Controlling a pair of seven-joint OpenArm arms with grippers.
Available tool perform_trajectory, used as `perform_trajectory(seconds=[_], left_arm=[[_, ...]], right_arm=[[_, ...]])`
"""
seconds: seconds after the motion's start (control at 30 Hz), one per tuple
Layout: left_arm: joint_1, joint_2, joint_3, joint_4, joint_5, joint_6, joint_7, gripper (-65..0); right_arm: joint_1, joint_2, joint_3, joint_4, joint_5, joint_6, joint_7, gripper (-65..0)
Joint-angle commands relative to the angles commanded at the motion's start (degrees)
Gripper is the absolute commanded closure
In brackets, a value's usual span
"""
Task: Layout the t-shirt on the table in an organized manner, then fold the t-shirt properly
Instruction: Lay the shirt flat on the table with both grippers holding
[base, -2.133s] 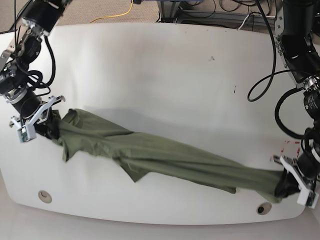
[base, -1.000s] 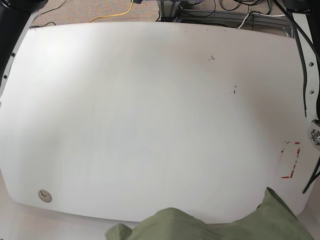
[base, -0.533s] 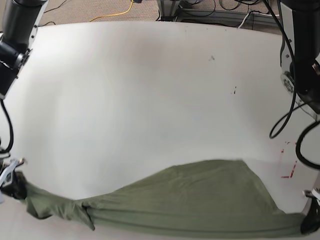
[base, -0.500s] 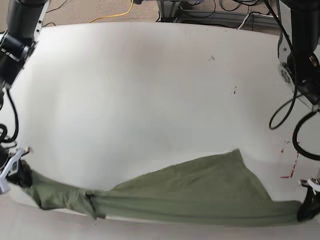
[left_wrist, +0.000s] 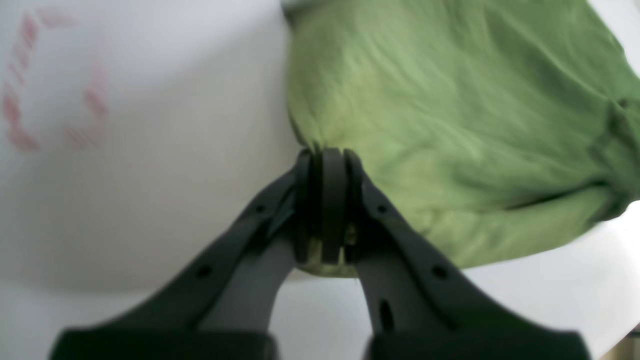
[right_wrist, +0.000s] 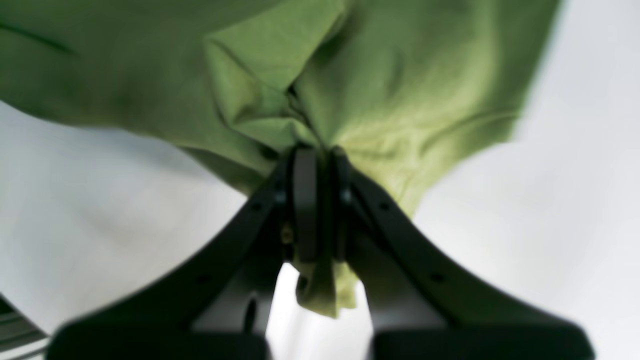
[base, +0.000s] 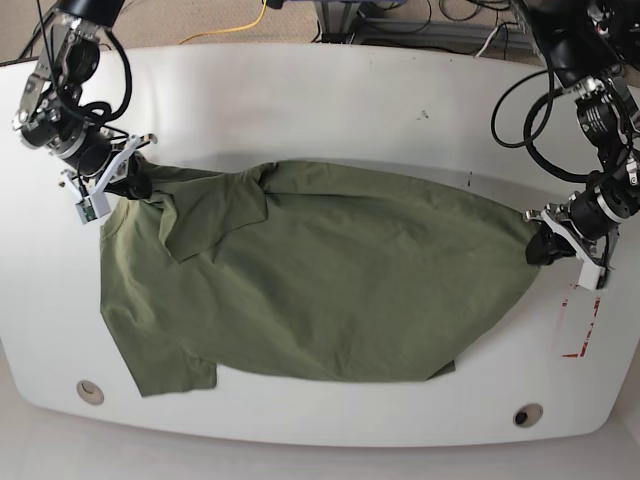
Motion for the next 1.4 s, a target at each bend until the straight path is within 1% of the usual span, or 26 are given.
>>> perform_trajectory(seconds=[0.13,0.3,0.37,0.53,0.6,0.7,0.93,1.0,1.03,1.1,1.13,1.2,1.23,1.27,1.33,1.4], left_arm=[[5.4,0.0,0.1,0.1,-0.1,0.0,0.0,0.0],[8.6,-0.4,0.0,0.1,0.1,0.0,0.0,0.0],[9.8,-1.8,0.0,0.1,0.2,0.0,0.0,0.0],[10.4,-3.1,0.1,-0.3,0.2,0.0,0.0,0.0],[10.5,-4.5,0.1,-0.3,0.2,0.0,0.0,0.0],[11.4,-5.5,0.1,-0.4,0.2,0.0,0.0,0.0],[12.8,-5.7,0.0,-0.4,0.2,0.0,0.0,0.0],[13.1,-5.7,0.0,-0.3,0.2,0.0,0.0,0.0],[13.3,-5.7,0.0,-0.3,0.2,0.0,0.0,0.0],[13.3,-5.7,-0.1,-0.3,0.2,0.0,0.0,0.0],[13.4,-5.7,-0.1,-0.3,0.2,0.0,0.0,0.0],[14.1,-5.7,-0.1,-0.1,0.2,0.0,0.0,0.0],[14.2,-5.7,-0.1,-0.1,0.2,0.0,0.0,0.0],[14.2,-5.7,-0.1,-0.1,0.2,0.0,0.0,0.0],[14.2,-5.7,-0.1,-0.1,0.2,0.0,0.0,0.0],[14.2,-5.7,-0.1,-0.1,0.2,0.0,0.0,0.0]], right_arm=[[-3.9,-0.3,0.0,0.0,0.0,0.00,1.1,0.0],[-6.7,-0.3,0.0,0.0,0.0,0.00,1.1,0.0],[-8.0,-0.3,0.1,0.0,0.0,0.00,1.1,-1.0],[-10.1,0.2,0.1,0.0,0.0,0.00,1.1,-1.9],[-10.9,0.2,0.2,-0.1,0.0,0.00,1.1,-1.9],[-11.9,0.3,0.2,-0.2,0.0,0.00,1.1,-1.9],[-13.6,0.3,0.2,-0.2,-0.1,0.00,1.1,-3.0],[-13.8,0.4,0.2,-0.2,-0.1,0.00,1.1,-7.3],[-13.9,0.4,0.2,-0.1,-0.5,0.00,1.1,-12.2],[-13.9,0.6,0.2,0.1,-1.7,0.00,1.1,-19.5],[-13.9,0.6,0.3,0.2,-2.7,0.00,1.0,-26.5],[-13.9,0.5,0.4,0.8,-3.9,0.00,1.0,-34.6],[-14.0,0.4,1.1,1.9,-4.4,0.00,1.0,-40.1],[-14.1,0.4,2.1,3.1,-4.6,0.00,1.0,-43.1],[-14.9,0.2,3.9,5.3,-4.3,0.00,1.0,-46.6],[-15.0,-0.6,5.4,7.3,-4.1,0.00,1.0,-47.6]])
